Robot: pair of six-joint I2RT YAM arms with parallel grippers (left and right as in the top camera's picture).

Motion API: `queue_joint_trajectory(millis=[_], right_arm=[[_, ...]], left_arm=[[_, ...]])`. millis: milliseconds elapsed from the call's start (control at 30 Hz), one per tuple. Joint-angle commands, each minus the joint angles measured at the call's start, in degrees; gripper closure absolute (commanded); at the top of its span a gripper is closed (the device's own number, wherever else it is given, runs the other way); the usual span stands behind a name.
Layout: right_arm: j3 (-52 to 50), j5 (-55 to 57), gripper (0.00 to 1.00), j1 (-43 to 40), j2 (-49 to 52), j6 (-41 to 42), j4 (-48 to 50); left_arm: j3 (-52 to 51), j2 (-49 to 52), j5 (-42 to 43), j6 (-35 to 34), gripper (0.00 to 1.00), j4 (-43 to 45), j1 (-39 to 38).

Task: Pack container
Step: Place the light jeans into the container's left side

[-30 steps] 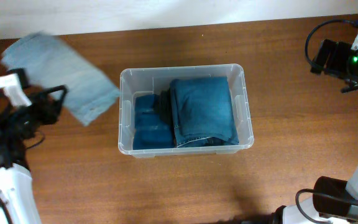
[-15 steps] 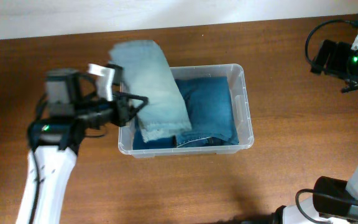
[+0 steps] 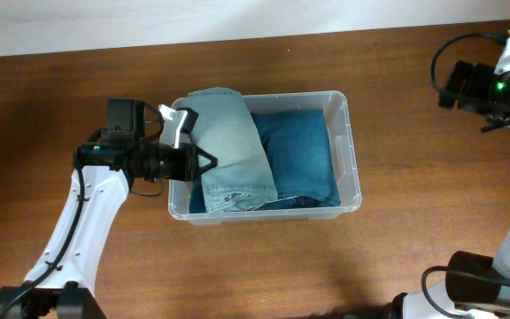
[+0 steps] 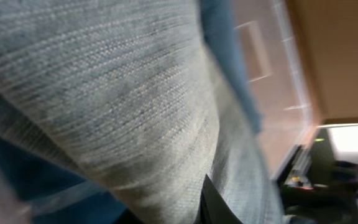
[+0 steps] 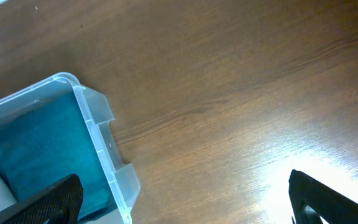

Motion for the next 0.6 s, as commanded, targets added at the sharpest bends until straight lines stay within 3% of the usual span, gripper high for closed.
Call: queue_joint_trajectory(millis=[0,133,300,367,433,467,533,567], right_arm=[[-0.74,-0.33,0.01,-0.15,0.33,-0.39,0.70],[-0.74,-0.33,0.01,-0.15,0.33,-0.39,0.87],[-0.74,-0.33,0.02,-0.15,0.33,-0.39,0.90],[-0.74,-0.33,0.02,-0.15,0.33,-0.39,0.92],[-0.74,-0.33,0.02,-0.15,0.33,-0.39,0.92],[-0.74,-0.33,0.02,-0.15,0.31,-0.39,0.92],[-0.74,-0.33,0.01,-0.15,0.31,-0.39,0.94],[-0.74,-0.33,0.02,-0.15,0.33,-0.39,0.94]], left_arm=[[1.86,0.13,-11.98,4.42,0.36,-0.90,0.52],[6.05,-0.79,-16.96,4.37,0.25,-1.29,1.75],[18.86,-2.40,-20.02,4.39,0.29,-1.73,2.08],[22.69,-2.40,-19.93,4.39,0.46,-1.55,1.84],[25.00,-2.40,-19.91,4.37,0.81,-1.01,1.62],[25.66,-2.40,-19.93,4.37,0.90,-0.37,1.38],[25.77,-2.36,-19.93,4.37,0.99,1.27,0.57],[25.77,-1.97,-19.91,4.37,0.99,1.62,0.11]])
